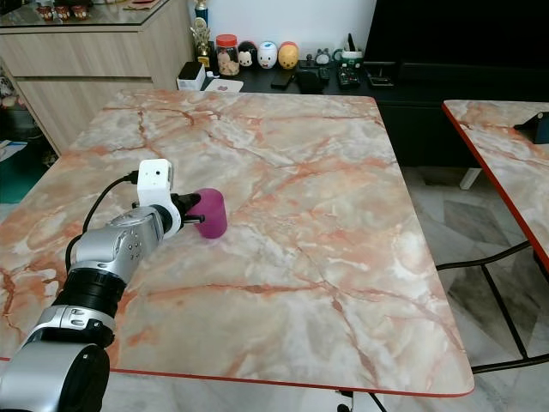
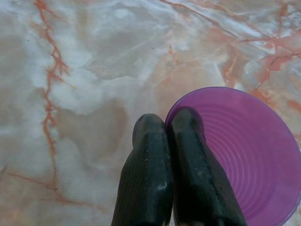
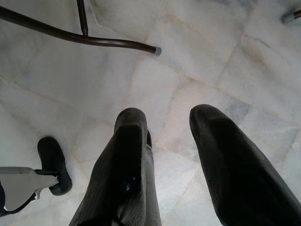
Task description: Setting the table
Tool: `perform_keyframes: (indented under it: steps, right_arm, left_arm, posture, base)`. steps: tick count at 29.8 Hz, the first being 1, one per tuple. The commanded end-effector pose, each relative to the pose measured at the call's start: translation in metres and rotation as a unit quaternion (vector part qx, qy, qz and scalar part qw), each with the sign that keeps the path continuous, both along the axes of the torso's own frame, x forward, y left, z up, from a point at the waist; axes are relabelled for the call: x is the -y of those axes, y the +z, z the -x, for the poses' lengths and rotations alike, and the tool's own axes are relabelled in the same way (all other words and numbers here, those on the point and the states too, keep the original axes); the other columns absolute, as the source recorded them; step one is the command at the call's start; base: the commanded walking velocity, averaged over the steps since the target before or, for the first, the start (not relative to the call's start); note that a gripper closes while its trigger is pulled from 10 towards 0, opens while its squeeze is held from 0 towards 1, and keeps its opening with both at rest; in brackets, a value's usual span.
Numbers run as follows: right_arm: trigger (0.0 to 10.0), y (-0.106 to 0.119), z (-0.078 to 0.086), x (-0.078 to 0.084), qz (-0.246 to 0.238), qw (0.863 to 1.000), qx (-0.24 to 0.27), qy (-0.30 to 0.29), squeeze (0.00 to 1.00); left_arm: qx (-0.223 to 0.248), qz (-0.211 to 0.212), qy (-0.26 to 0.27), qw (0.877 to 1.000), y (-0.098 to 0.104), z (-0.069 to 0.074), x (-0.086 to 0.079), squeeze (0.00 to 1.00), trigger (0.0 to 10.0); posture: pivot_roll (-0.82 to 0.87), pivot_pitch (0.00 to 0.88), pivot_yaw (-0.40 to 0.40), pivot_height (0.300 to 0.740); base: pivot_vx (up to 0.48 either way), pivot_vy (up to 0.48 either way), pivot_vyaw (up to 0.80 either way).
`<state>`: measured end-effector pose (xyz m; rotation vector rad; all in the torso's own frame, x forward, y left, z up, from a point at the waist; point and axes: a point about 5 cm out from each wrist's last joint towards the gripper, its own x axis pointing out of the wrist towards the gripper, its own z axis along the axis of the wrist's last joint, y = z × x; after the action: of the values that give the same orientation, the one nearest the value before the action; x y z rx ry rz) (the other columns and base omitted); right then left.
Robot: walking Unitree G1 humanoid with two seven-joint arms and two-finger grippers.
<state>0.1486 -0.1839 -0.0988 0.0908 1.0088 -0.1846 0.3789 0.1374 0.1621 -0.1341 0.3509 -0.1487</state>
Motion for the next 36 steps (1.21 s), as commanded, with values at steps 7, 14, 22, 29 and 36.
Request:
perform_keyframes:
  steps: [7,14,22,29,36]
  right_arm:
    - [10.0,0.0,-0.003,-0.004,0.0,1.0,0.0,0.001,0.0]
    - [10.0,0.001,-0.002,-0.001,0.004,1.0,0.001,-0.003,0.0]
    - [10.0,-0.001,0.008,0.01,0.013,1.0,-0.001,-0.011,0.0]
    - [10.0,-0.002,0.01,0.011,0.013,1.0,-0.001,-0.014,0.0]
    - [10.0,-0.002,0.012,0.012,0.014,1.0,-0.003,-0.022,0.0]
  left_arm:
    - [0.005,-0.012,-0.013,1.0,-0.006,0.008,0.008,0.0,0.0]
    - [0.098,0.007,-0.01,0.995,0.008,0.015,0.009,0.0,0.0]
    - [0.216,0.014,0.011,0.976,0.016,0.041,0.006,0.0,10.0]
    - [0.262,-0.009,0.043,0.964,0.014,0.056,-0.009,0.0,10.0]
    - [0.289,-0.053,0.101,0.95,0.012,0.065,-0.028,0.0,10.0]
  posture:
    - [0.09,0.0,-0.02,0.731]
    - [0.08,0.0,-0.02,0.731]
    - [0.08,0.0,-0.014,0.731]
    - [0.08,0.0,-0.016,0.731]
    - [0.1,0.0,-0.027,0.731]
  base:
    - [0.0,0.0,0.0]
    - [0.0,0.0,0.0]
    - [0.0,0.0,0.0]
    - [0.0,0.0,0.0]
    - [0.0,0.0,0.0]
